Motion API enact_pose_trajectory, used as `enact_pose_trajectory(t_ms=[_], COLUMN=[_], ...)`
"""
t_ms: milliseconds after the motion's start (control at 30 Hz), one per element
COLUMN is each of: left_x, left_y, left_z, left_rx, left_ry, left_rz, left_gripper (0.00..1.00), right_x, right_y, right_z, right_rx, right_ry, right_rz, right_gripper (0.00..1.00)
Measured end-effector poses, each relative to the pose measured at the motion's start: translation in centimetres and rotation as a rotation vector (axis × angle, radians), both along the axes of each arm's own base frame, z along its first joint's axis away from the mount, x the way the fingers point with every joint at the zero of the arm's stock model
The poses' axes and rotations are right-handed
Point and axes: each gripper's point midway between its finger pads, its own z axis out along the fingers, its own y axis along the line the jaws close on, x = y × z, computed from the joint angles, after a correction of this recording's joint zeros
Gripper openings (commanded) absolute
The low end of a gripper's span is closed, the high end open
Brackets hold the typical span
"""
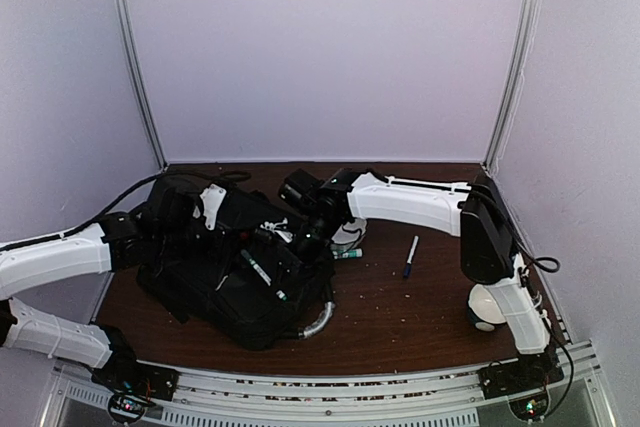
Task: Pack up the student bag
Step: Place the pen in the second largest pocket of the bag.
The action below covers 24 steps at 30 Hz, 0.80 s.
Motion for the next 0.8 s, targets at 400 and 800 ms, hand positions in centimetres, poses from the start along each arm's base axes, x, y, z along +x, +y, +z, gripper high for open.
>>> enact_pose_trajectory(t_ms=[400, 800], left_x=[-0.1, 0.4], left_y=[-0.5, -0.3], left_z=[-0.1, 0.6], left_rx=[-0.014, -0.031], left_ry=[0.009, -0.014], left_rz=[-0.021, -0.007], left_gripper=[0.00, 0.00], right_x=[0.4, 2.1], right_y=[2.3, 3.1], right_z=[-1.8, -1.4], right_rx=[-0.023, -0.016], right_ry=[-0.064, -0.119], right_rz=[0.021, -0.020], right_gripper=[0.06, 0.28])
